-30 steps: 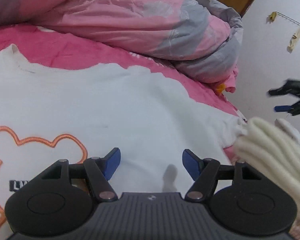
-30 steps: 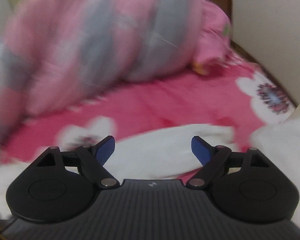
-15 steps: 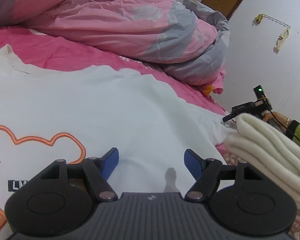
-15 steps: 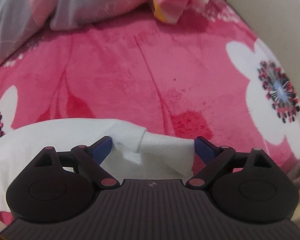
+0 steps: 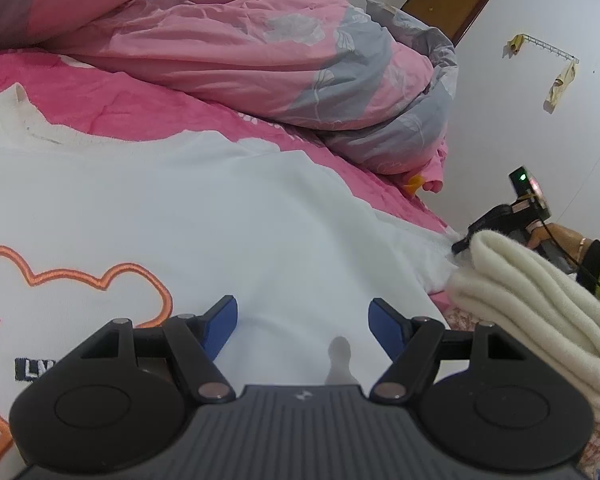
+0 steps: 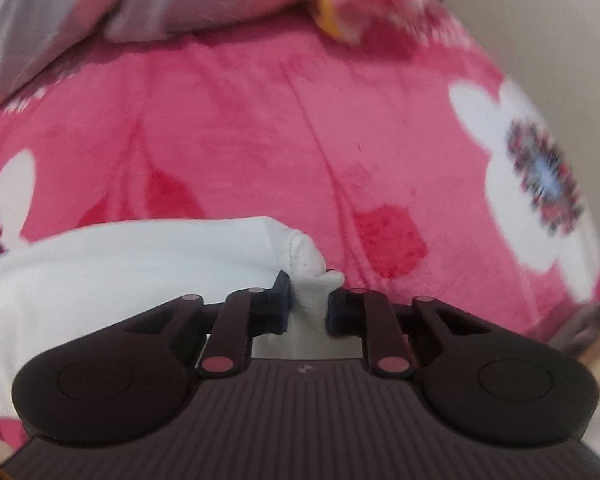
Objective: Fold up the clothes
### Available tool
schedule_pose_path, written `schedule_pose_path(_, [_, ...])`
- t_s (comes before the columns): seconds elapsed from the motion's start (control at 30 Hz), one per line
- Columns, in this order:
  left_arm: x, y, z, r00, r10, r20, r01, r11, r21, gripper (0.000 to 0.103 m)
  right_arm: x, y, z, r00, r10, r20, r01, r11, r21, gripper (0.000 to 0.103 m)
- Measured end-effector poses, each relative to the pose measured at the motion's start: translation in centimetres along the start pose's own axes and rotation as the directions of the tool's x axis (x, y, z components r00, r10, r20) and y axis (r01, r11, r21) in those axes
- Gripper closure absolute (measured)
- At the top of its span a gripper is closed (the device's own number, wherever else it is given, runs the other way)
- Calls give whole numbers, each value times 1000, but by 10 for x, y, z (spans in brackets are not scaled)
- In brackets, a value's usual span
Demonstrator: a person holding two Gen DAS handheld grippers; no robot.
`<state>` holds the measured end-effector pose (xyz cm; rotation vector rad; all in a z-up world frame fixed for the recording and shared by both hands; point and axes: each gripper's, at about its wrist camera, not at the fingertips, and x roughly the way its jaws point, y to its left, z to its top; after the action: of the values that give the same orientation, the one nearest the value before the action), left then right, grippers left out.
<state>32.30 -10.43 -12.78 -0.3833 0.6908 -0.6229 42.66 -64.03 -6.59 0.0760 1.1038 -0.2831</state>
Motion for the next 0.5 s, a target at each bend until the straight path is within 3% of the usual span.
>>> schedule_pose_path(0.13, [0, 2, 0, 1000, -7, 3, 7, 1000, -11, 30, -60, 23, 9, 984, -74, 160, 76, 997, -5, 90])
schedule_pose_path(0.27, [-1, 2, 0, 1000, -5, 4, 5, 1000, -11, 30, -147, 45, 30, 936, -120, 330, 125, 992, 6, 90])
schedule_pose_path(0.37, [-1, 1, 0, 1000, 0, 3, 0, 1000, -11, 30, -200, 65, 45, 910, -140, 390, 164, 986, -28, 90])
schedule_pose_path(0.5, [-4, -6, 6, 998, 60, 15, -60, 998, -3, 32, -235, 81, 57, 895, -182, 407, 220, 974, -48, 91])
